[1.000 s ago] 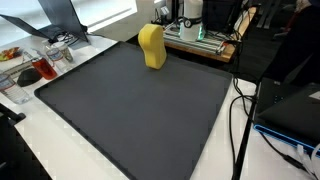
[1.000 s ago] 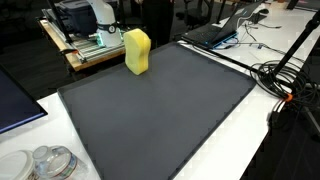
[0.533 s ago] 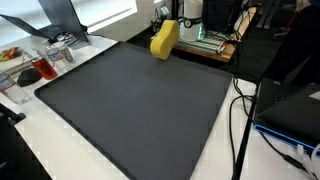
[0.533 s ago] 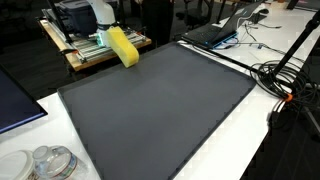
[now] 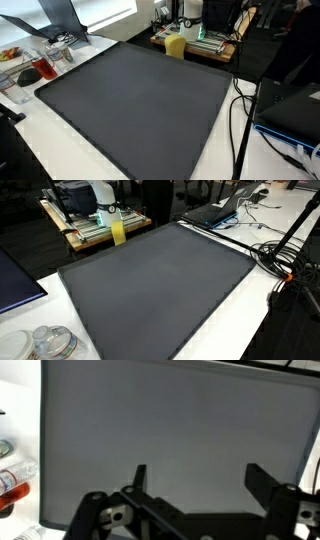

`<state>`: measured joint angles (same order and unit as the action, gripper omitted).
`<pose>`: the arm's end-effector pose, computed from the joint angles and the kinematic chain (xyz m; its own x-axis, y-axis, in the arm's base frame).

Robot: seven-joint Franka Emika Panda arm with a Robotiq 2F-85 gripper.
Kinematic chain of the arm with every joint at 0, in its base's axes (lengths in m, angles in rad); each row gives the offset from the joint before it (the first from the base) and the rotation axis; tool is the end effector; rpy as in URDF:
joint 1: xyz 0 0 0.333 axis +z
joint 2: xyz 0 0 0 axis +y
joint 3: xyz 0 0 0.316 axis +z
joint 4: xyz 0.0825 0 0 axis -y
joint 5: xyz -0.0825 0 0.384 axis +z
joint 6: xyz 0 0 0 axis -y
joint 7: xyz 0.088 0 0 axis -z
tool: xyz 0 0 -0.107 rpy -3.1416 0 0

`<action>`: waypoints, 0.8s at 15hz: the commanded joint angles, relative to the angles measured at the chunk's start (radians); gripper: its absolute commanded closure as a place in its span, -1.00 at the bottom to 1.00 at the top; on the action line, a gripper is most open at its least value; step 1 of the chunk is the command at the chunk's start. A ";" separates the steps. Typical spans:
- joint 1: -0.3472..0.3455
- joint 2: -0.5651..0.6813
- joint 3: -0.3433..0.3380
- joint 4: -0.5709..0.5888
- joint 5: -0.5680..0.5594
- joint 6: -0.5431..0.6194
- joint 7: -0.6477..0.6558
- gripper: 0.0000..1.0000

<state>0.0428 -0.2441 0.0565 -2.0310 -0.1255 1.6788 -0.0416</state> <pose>0.4713 0.0368 0.5427 0.9821 0.1496 -0.1148 0.1643 -0.9777 0.1311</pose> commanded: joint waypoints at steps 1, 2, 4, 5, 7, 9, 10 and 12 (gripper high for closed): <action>0.004 0.058 0.011 0.027 -0.029 -0.094 0.004 -1.00; 0.006 0.072 0.013 0.028 -0.032 -0.116 0.001 -1.00; 0.007 0.097 0.016 0.030 -0.039 -0.148 0.000 -1.00; 0.008 0.109 0.017 0.030 -0.040 -0.159 -0.002 -1.00; 0.010 0.127 0.018 0.020 -0.038 -0.170 -0.007 -1.00; 0.015 0.127 0.020 -0.005 -0.036 -0.148 -0.020 -1.00; 0.018 0.124 0.023 -0.019 -0.035 -0.131 -0.026 -1.00; 0.031 0.114 0.032 -0.061 -0.040 -0.119 -0.049 -1.00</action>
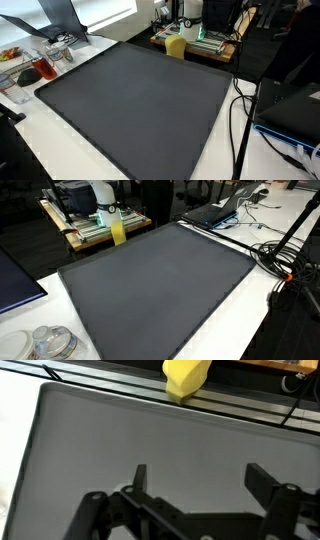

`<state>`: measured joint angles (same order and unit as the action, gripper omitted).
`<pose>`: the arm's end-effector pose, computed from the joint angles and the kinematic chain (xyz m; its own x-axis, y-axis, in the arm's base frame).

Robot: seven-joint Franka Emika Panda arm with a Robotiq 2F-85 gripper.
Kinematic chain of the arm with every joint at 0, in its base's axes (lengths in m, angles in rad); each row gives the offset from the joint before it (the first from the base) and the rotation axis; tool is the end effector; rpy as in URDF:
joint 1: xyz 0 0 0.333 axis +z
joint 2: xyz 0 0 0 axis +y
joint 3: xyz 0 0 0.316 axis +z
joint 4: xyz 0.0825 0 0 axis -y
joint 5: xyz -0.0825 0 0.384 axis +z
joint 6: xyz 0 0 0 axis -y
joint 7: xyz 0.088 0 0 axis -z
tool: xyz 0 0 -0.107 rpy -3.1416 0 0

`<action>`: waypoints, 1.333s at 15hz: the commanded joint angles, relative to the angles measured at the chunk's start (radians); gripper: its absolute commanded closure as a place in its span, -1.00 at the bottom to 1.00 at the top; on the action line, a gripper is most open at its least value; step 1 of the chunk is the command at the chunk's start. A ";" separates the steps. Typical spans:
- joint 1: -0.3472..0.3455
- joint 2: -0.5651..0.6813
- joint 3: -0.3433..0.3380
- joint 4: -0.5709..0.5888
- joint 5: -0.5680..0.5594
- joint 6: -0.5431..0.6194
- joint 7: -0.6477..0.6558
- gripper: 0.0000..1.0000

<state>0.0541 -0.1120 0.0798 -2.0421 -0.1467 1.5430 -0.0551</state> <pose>0.4744 0.0487 0.4672 0.9073 0.1692 -0.3849 0.2327 -0.9645 0.1246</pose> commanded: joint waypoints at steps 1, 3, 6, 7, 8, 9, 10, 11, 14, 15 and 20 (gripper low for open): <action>0.025 -0.021 0.013 -0.069 -0.024 0.025 -0.034 -1.00; 0.037 -0.027 0.023 -0.113 -0.046 0.047 -0.016 -1.00; 0.057 -0.055 0.041 -0.190 -0.073 0.118 -0.011 -1.00; 0.064 -0.064 0.047 -0.214 -0.073 0.133 -0.013 -1.00; 0.072 -0.071 0.055 -0.236 -0.076 0.139 -0.003 -1.00; 0.080 -0.077 0.063 -0.255 -0.076 0.138 -0.001 -1.00; 0.089 -0.088 0.074 -0.276 -0.080 0.140 0.013 -1.00; 0.098 -0.096 0.084 -0.293 -0.082 0.138 0.025 -1.00; 0.126 -0.131 0.119 -0.339 -0.074 0.106 0.078 -1.00; 0.137 -0.142 0.134 -0.354 -0.076 0.105 0.100 -1.00; 0.178 -0.140 0.195 -0.380 -0.062 0.069 0.204 -1.00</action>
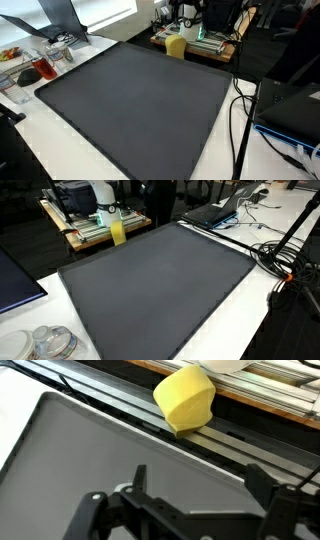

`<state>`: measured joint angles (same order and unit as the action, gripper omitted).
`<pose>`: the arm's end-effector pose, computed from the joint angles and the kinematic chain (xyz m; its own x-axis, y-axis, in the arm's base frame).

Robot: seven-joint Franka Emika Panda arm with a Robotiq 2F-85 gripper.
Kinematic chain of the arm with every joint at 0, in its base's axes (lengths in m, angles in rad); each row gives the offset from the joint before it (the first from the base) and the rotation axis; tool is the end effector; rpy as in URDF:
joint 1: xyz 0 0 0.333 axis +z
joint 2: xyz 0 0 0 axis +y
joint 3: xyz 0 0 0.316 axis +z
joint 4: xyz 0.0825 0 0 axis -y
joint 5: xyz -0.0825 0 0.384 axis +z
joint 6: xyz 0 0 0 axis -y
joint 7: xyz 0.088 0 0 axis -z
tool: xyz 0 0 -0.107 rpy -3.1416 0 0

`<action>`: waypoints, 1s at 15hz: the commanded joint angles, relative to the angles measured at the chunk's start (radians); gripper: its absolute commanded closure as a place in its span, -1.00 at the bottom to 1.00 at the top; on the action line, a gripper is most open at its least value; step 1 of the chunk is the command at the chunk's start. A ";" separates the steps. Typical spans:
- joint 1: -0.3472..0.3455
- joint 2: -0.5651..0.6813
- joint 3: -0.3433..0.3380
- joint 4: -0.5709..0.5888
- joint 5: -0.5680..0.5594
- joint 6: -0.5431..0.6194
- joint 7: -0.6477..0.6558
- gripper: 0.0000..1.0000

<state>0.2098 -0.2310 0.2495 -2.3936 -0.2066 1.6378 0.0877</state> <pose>0.3647 0.1572 0.3772 0.8241 0.2902 -0.4865 0.4570 -0.8481 0.2682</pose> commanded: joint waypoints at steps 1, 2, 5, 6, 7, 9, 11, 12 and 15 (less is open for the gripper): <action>0.029 -0.015 0.036 -0.030 0.000 -0.032 0.080 -1.00; 0.036 -0.007 0.046 -0.031 0.001 -0.041 0.099 -1.00; 0.040 0.034 0.068 -0.015 -0.006 -0.080 0.169 -1.00; 0.042 0.047 0.076 -0.011 -0.006 -0.093 0.192 -1.00; 0.045 0.061 0.081 -0.005 0.001 -0.106 0.201 -1.00; 0.050 0.085 0.085 0.001 0.009 -0.119 0.206 -1.00; 0.043 0.098 0.069 0.012 0.019 -0.110 0.166 -1.00; 0.032 0.100 0.056 0.020 0.020 -0.107 0.160 -1.00; -0.007 0.092 -0.011 0.045 0.059 -0.082 0.090 -1.00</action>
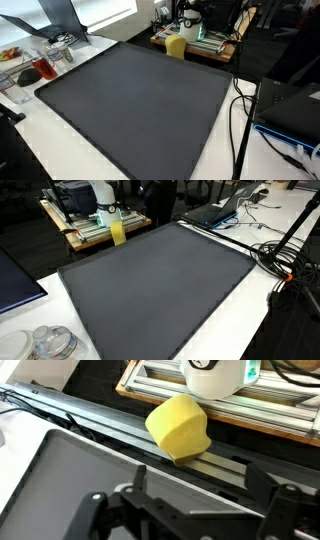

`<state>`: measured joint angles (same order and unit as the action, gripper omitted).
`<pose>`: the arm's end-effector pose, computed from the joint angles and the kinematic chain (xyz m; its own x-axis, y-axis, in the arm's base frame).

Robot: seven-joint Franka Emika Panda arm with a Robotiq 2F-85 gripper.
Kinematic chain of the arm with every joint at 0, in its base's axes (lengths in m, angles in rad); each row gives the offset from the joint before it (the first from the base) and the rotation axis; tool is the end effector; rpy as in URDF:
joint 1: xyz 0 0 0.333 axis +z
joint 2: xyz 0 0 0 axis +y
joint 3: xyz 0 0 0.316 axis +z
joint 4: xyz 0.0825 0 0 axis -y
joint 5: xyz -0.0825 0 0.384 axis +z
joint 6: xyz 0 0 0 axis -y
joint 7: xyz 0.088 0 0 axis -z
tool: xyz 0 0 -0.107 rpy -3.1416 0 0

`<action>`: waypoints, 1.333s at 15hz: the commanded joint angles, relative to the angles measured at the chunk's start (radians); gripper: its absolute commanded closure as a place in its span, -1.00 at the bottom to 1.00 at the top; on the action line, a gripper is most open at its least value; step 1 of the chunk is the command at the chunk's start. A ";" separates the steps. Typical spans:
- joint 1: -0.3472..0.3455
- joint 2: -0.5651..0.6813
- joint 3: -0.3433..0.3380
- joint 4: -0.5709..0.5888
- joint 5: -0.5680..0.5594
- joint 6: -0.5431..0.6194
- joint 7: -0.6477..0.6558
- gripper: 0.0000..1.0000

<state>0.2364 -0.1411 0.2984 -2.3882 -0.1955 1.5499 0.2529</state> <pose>0.3453 0.1792 0.3430 0.8017 0.1546 -0.5774 0.4121 -0.8426 0.3467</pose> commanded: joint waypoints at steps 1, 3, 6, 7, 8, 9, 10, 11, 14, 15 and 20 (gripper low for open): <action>-0.056 0.005 -0.092 0.053 0.065 0.010 -0.103 -1.00; -0.097 0.005 -0.151 0.068 0.094 0.033 -0.165 -1.00; -0.179 0.017 -0.249 0.081 0.130 0.075 -0.247 -1.00; -0.203 0.022 -0.279 0.081 0.144 0.110 -0.274 -1.00; -0.229 0.035 -0.309 0.086 0.165 0.125 -0.298 -1.00; -0.256 0.047 -0.339 0.084 0.186 0.150 -0.318 -1.00; -0.280 0.057 -0.366 0.081 0.208 0.164 -0.331 -1.00; -0.304 0.067 -0.394 0.073 0.233 0.181 -0.357 -1.00; -0.375 0.105 -0.469 0.055 0.309 0.209 -0.422 -1.00; -0.396 0.122 -0.490 0.057 0.341 0.209 -0.444 -1.00; -0.491 0.215 -0.564 0.054 0.515 0.219 -0.534 -1.00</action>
<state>-0.2125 0.0263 -0.2392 -2.3290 0.2183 1.7538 -0.2241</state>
